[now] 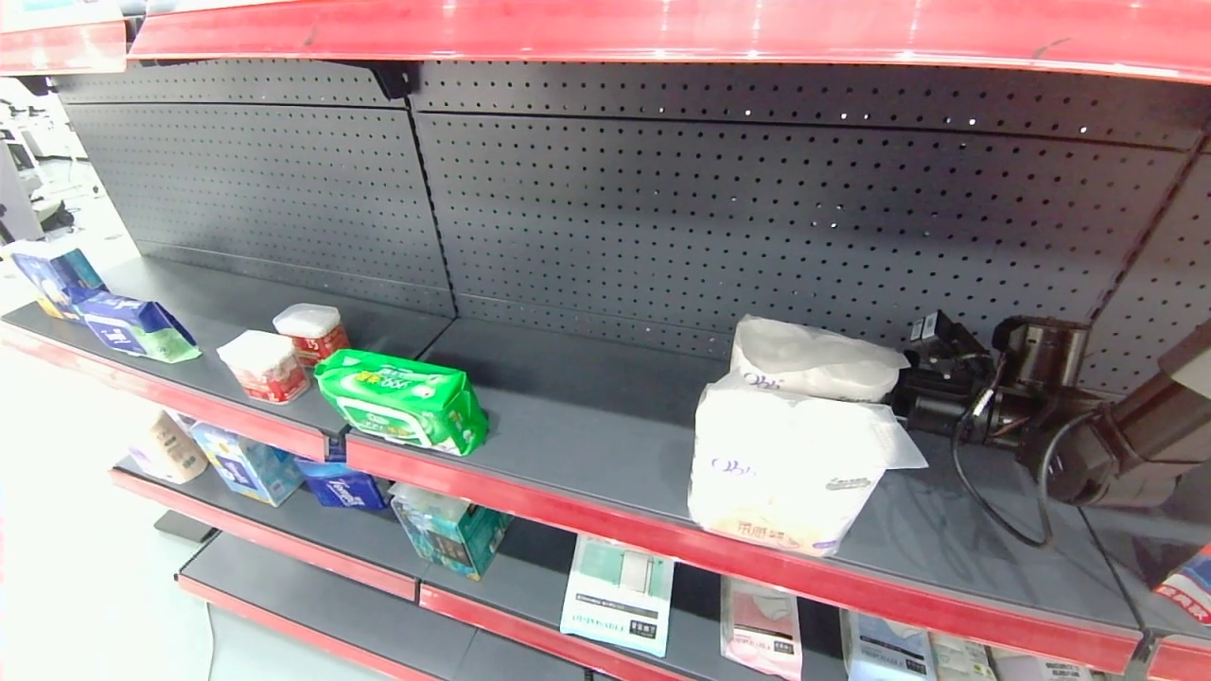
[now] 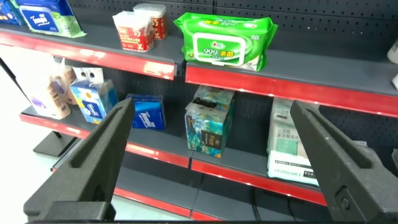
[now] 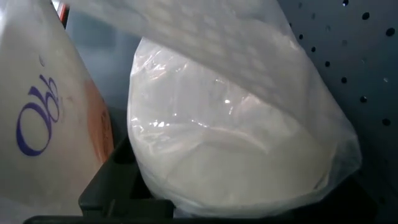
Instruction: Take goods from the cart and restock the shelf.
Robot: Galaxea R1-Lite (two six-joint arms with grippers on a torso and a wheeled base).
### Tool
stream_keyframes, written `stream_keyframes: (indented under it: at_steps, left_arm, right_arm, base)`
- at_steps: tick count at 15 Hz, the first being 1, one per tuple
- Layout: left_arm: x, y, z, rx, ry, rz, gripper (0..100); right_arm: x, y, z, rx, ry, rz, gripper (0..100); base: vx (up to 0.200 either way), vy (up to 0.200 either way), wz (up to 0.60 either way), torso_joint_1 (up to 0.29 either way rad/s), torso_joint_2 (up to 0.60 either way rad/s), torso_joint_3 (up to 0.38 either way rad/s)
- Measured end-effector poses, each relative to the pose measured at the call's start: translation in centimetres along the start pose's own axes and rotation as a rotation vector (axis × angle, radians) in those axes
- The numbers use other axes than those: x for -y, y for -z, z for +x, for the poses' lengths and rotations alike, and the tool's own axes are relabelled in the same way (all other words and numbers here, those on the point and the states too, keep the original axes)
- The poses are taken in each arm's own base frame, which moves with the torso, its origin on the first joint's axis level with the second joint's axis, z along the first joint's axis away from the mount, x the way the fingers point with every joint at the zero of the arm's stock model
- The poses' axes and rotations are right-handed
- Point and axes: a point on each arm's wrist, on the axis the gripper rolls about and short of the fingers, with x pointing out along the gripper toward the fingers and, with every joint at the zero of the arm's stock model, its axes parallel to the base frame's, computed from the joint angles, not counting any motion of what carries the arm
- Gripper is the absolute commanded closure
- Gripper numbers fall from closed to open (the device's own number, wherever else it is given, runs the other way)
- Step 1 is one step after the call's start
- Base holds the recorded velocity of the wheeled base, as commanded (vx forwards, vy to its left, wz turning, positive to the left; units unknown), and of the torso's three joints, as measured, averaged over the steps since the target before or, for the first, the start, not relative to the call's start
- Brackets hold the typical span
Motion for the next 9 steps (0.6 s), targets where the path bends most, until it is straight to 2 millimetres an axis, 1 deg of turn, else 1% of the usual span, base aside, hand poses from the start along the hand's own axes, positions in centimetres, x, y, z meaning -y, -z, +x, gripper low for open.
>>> stream_keyframes:
  at_steps: [5, 9]
  left_arm:
    - [0.0, 0.0, 0.0, 0.0, 0.0, 0.0, 0]
    - [0.0, 0.0, 0.0, 0.0, 0.0, 0.0, 0]
  right_arm:
    - [0.3, -0.2, -0.7, -0.023, 0.059, -0.012, 100]
    - [0.3, -0.3, -2.0, -0.032, 0.086, -0.005, 100]
  base:
    - [0.0, 0.0, 0.0, 0.0, 0.0, 0.0]
    - [0.0, 0.0, 0.0, 0.0, 0.0, 0.0]
